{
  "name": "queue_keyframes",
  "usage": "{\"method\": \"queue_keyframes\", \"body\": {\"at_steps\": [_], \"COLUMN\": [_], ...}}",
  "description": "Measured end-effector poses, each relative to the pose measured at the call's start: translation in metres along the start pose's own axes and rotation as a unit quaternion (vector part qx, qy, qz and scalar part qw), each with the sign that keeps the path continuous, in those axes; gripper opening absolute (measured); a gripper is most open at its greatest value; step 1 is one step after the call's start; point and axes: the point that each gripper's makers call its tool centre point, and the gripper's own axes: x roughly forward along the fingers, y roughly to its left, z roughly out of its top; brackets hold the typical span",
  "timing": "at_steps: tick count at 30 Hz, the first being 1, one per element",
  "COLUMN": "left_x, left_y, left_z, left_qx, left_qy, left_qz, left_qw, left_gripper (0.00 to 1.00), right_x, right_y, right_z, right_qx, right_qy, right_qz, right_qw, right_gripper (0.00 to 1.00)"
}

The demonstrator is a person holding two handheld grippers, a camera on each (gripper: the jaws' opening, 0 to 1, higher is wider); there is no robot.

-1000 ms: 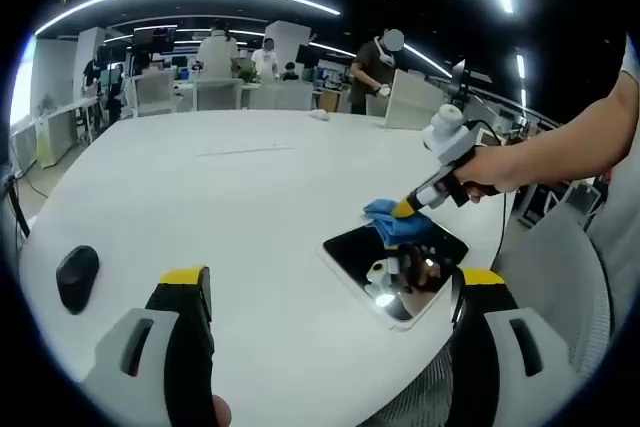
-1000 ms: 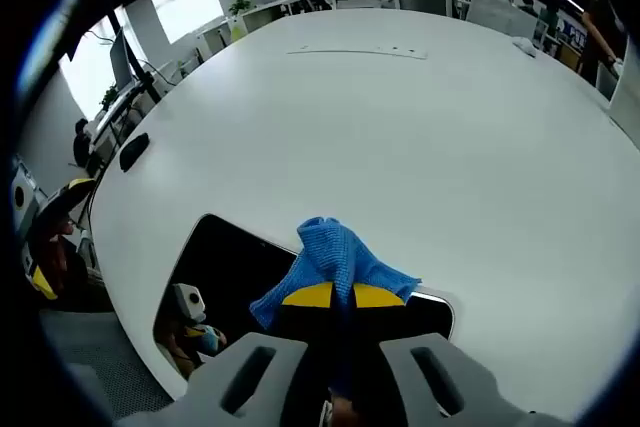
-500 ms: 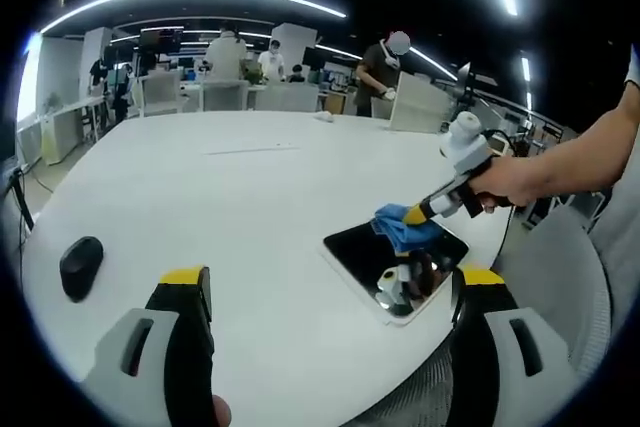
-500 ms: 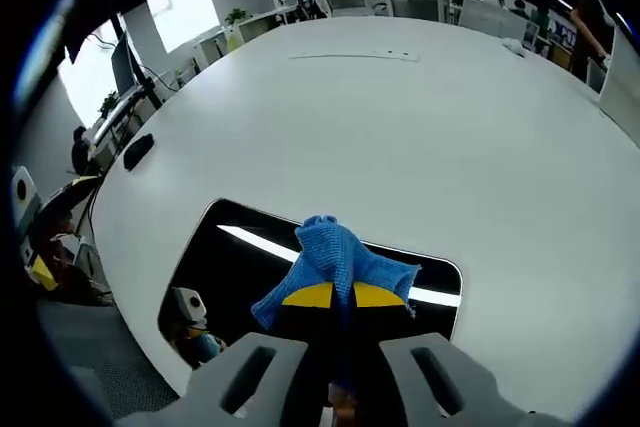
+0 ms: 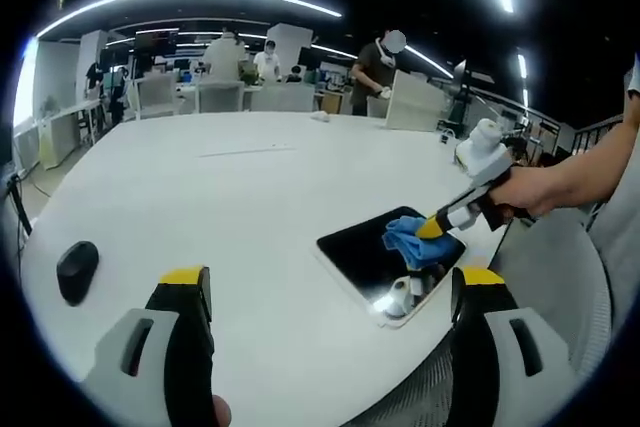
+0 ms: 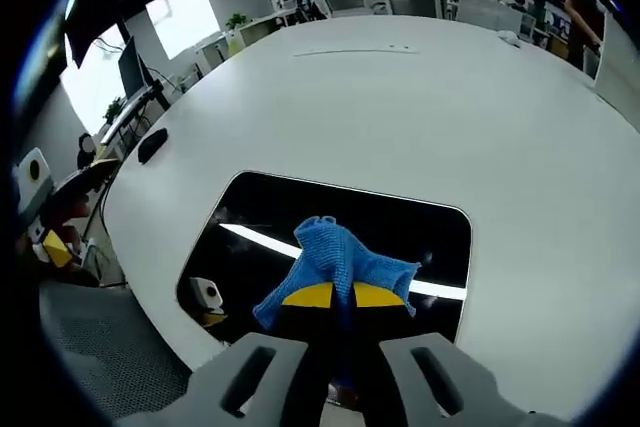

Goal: Wipe the mirror surface with the cleaning cloth until all visible marks leave the cleaned area.

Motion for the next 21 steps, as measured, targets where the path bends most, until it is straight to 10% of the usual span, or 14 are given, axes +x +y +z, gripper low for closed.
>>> {"method": "queue_keyframes", "body": {"at_steps": [21], "left_x": [0.0], "left_y": [0.002], "left_z": [-0.016], "left_qx": [0.007], "left_qy": [0.02], "left_qz": [0.001], "left_qw": [0.9998], "left_gripper": [0.99], "right_x": [-0.017], "right_y": [0.013], "right_z": [-0.03], "right_qx": [0.022], "right_qy": [0.01], "right_qz": [0.025], "right_qw": [0.9994], "right_gripper": [0.0]}}
